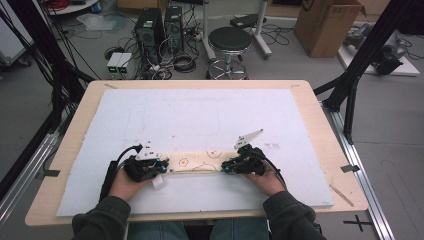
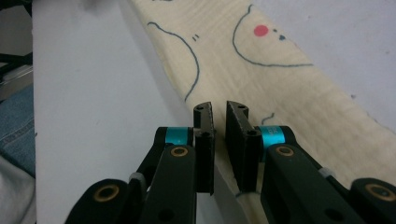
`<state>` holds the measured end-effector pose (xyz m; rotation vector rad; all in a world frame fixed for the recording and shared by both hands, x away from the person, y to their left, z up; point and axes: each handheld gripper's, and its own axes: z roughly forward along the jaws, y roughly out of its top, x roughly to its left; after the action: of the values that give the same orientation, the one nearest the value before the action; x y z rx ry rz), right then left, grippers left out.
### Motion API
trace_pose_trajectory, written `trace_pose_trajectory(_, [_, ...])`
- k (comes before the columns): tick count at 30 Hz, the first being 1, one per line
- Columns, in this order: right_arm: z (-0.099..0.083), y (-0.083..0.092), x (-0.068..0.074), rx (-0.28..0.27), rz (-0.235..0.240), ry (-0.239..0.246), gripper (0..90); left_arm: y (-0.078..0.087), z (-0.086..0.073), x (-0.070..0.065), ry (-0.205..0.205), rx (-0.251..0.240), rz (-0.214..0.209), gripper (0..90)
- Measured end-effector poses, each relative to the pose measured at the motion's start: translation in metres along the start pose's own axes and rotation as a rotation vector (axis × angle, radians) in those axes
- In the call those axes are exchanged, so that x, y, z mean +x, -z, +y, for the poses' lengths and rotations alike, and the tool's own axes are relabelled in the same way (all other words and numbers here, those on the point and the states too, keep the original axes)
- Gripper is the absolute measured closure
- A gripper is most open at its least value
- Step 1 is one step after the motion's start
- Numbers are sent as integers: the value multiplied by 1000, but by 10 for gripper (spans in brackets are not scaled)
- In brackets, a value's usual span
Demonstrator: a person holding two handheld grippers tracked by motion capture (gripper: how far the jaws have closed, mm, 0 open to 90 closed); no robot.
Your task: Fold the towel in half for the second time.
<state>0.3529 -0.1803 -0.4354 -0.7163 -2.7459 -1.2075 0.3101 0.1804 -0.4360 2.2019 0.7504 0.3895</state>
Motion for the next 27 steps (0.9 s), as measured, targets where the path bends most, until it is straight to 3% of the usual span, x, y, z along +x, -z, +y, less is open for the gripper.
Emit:
trace_pose_trajectory(8, [-12,7,4,-19,-20,4,815,2,-3,-1,-10,-5,29,791])
trace_pose_trajectory(15, [-14,8,7,-19,-36,41,808,3,-5,-2,-5,-18,54,729])
trace_pose_trajectory(21, [-16,11,6,-24,-33,29,770,5,-6,-2,-1,-29,63,676])
trace_pose_trajectory(27, [1,20,11,-84,-51,80,718,15,-3,1,19,-130,37,583])
